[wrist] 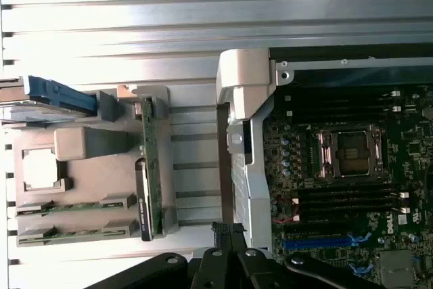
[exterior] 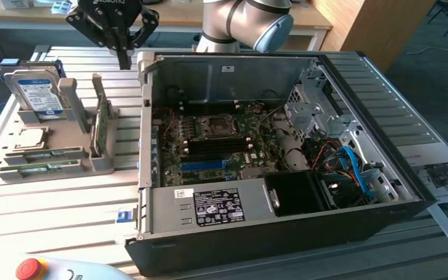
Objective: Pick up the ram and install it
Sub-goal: 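Reach for the ram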
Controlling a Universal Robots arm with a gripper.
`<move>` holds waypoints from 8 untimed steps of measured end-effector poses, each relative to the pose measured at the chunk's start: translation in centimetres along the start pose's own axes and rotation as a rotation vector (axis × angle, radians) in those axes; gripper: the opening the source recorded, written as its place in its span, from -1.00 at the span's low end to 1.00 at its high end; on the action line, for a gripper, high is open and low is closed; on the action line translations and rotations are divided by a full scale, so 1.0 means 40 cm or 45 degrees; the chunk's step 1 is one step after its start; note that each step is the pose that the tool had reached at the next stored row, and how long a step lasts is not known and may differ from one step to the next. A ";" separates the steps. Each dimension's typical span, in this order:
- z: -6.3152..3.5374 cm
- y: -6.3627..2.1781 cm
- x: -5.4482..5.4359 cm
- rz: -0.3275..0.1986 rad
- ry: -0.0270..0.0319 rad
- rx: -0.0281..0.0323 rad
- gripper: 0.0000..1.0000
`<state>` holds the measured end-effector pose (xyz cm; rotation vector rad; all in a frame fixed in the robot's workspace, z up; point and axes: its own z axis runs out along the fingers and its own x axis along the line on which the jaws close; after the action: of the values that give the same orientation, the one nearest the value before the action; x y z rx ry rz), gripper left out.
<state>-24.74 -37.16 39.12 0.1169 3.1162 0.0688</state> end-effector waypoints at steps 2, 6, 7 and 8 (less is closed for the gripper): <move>0.000 0.003 0.019 0.000 0.0005 0.0000 -0.79; 0.000 0.011 0.057 0.000 0.0013 0.0001 -0.79; 0.000 0.013 0.067 0.000 0.0016 0.0002 -0.79; 0.000 0.015 0.076 0.000 0.0019 0.0002 -0.79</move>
<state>-27.74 -36.34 39.07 0.1168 3.1177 0.0687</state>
